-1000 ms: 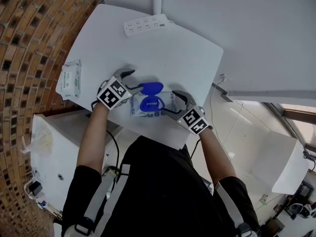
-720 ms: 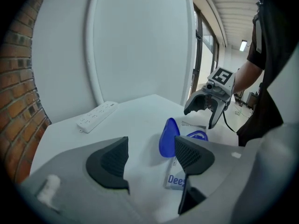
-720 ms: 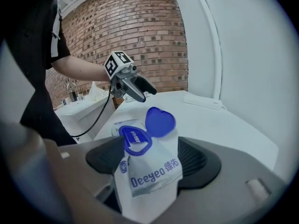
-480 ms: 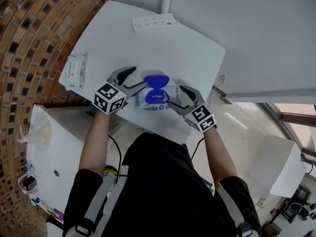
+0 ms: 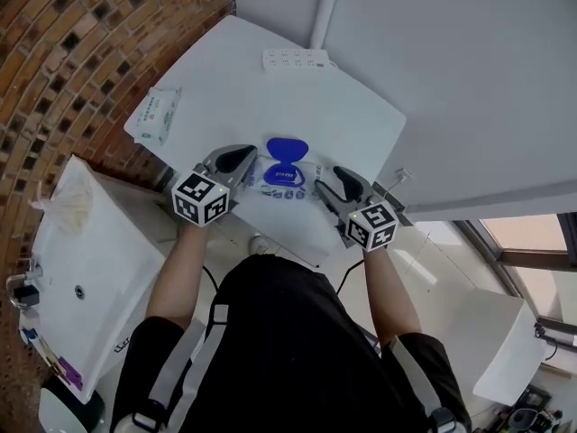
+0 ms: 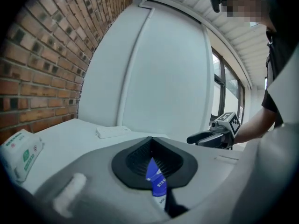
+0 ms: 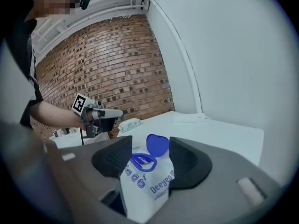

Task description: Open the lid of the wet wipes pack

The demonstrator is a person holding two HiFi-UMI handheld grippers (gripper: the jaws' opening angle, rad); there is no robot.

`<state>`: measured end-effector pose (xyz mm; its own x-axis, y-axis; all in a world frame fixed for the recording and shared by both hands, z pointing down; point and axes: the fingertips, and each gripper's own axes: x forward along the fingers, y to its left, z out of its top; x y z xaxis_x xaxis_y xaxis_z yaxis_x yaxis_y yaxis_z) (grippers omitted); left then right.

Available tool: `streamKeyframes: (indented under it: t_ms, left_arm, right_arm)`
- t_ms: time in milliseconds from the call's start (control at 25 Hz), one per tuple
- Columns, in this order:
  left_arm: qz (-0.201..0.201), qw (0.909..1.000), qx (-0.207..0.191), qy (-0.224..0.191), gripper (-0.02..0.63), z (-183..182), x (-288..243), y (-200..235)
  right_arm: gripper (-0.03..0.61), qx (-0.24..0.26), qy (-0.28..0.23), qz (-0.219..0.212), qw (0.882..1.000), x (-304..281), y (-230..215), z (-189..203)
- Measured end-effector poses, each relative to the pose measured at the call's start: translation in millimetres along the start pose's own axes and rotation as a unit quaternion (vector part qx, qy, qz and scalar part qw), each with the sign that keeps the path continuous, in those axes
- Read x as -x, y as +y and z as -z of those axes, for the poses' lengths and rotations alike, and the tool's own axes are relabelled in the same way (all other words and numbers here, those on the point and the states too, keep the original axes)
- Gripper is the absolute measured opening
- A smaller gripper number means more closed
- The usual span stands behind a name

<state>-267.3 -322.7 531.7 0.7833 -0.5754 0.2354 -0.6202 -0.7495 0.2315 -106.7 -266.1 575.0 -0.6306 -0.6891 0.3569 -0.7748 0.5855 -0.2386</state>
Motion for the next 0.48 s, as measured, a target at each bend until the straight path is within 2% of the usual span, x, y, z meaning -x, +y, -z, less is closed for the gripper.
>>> streamKeyframes:
  t_ms: [160, 280, 360, 480]
  left_arm:
    - [-0.031, 0.9989, -0.001, -0.035, 0.003, -14, 19, -22]
    - [-0.073, 0.9949, -0.008, -0.069, 0.003, -26, 39, -35]
    - [-0.097, 0.9918, -0.015, -0.081, 0.003, -28, 50, -45]
    - [-0.11, 0.9898, -0.021, -0.088, 0.003, -24, 59, -73]
  right_arm:
    - [0.252, 0.014, -0.016, 0.007, 1.0, 32, -1, -10]
    - [0.252, 0.042, -0.017, 0.002, 0.999, 62, 7, -14]
    - [0.25, 0.062, -0.016, -0.006, 0.998, 80, 12, -14]
    - [0.245, 0.067, -0.023, -0.011, 0.997, 108, 14, -10]
